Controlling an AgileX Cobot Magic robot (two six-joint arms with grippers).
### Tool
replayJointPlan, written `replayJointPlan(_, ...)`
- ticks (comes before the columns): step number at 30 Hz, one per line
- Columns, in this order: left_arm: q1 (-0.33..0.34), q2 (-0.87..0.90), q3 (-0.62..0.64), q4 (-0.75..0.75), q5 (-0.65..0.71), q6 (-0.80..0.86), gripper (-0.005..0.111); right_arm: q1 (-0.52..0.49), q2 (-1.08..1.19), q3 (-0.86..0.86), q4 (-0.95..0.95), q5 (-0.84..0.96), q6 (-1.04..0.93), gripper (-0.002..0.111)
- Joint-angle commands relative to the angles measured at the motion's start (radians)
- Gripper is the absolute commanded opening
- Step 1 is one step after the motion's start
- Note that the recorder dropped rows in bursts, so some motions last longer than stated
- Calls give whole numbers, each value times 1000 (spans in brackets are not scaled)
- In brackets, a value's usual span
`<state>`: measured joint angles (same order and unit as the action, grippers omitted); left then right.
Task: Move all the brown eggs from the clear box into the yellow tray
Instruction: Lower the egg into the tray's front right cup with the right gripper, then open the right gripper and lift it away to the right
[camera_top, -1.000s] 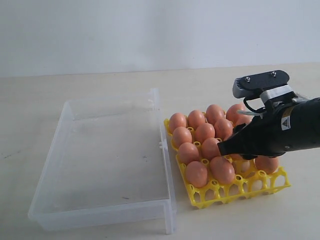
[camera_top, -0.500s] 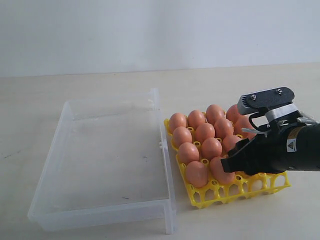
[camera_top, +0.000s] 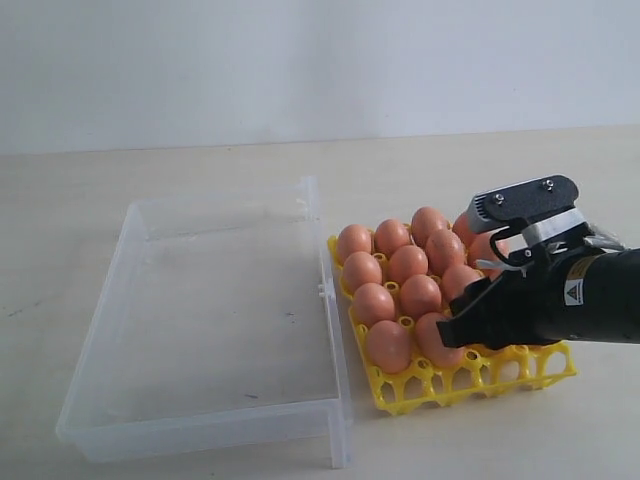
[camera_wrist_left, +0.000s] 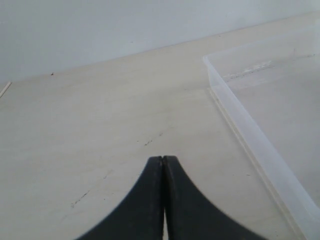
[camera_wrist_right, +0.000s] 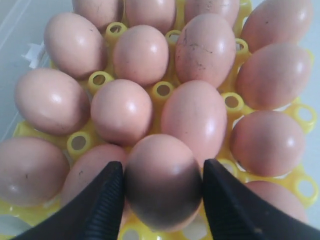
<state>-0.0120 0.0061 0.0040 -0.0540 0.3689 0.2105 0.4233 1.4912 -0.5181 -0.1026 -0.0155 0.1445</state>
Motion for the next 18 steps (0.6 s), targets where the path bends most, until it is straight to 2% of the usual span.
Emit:
replayJointPlan(1,2,-6,-4,-8,-8,-5,0,-1,14,4,-7,-6,-26,0)
replayJointPlan(6,2,-6,-4,-8,-8,-5,0,-1,14,4,-2,3,-74,0)
replayJointPlan(9,2,-6,-4,-8,-8,-5,0,-1,14,4,-6,30,-74,10)
replayJointPlan(12,2,-6,-4,-8,-8,-5,0,-1,14,4,-2,65,-74,34)
replayJointPlan(13,2,-6,-4,-8,-8,-5,0,-1,14,4,4,86,-64,47)
replayJointPlan(16,2,-6,-4,-8,-8,-5,0,-1,14,8,21,107,-29,76)
replayJointPlan(18,2,-6,-4,-8,-8,-5,0,-1,5,13,21,109,-29,83)
